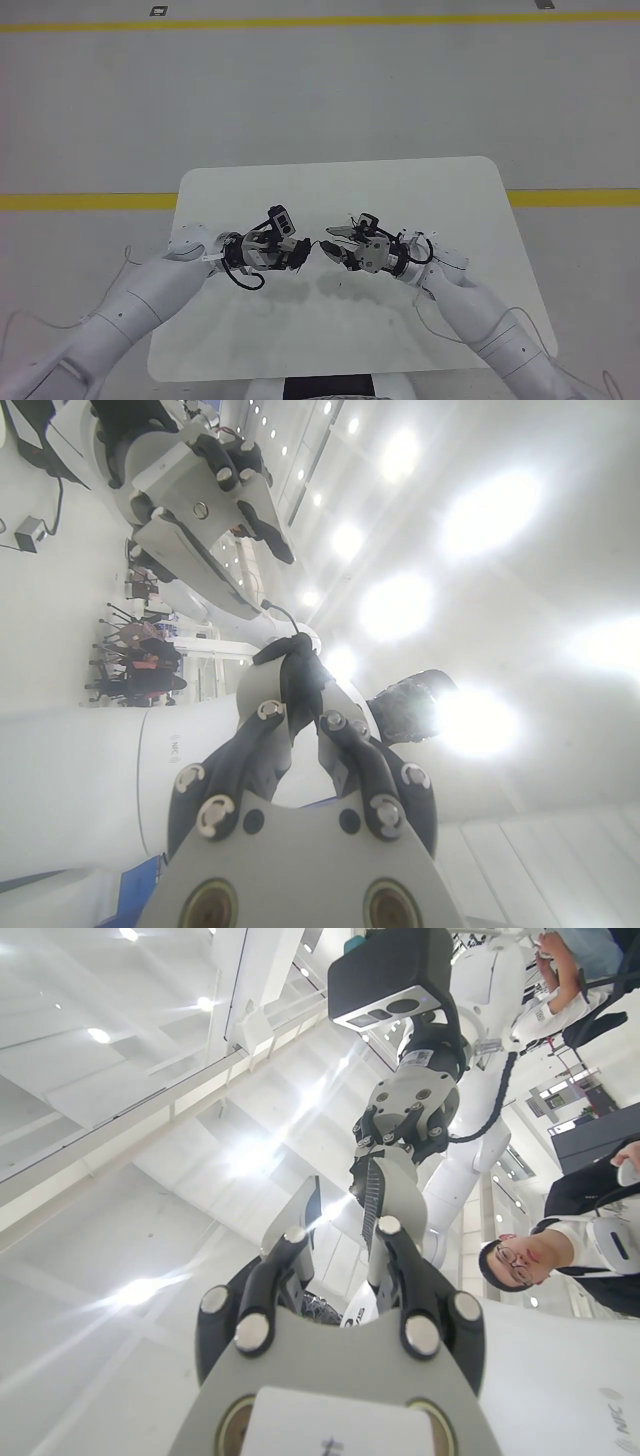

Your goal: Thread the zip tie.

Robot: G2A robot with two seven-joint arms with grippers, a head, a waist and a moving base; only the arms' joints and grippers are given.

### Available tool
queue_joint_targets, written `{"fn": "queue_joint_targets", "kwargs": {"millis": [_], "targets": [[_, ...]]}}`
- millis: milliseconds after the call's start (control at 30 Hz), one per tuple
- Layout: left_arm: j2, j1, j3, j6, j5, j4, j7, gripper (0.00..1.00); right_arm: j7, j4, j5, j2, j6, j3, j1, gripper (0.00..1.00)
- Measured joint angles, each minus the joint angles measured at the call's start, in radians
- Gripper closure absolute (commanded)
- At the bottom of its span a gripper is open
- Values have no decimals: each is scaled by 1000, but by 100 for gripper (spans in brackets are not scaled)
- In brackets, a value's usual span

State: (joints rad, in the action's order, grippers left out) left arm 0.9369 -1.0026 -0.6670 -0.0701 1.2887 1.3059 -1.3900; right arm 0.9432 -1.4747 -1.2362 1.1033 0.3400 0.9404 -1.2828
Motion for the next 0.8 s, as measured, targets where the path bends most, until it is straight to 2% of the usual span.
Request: {"fn": "queue_joint_targets", "kwargs": {"millis": [567,800], "targets": [[0,0,0,0,0,0,0,100,-3,-9,-30,-6,0,-42,27,78],[0,0,0,0,0,0,0,100,-5,-10,-34,-6,0,-51,32,82]]}}
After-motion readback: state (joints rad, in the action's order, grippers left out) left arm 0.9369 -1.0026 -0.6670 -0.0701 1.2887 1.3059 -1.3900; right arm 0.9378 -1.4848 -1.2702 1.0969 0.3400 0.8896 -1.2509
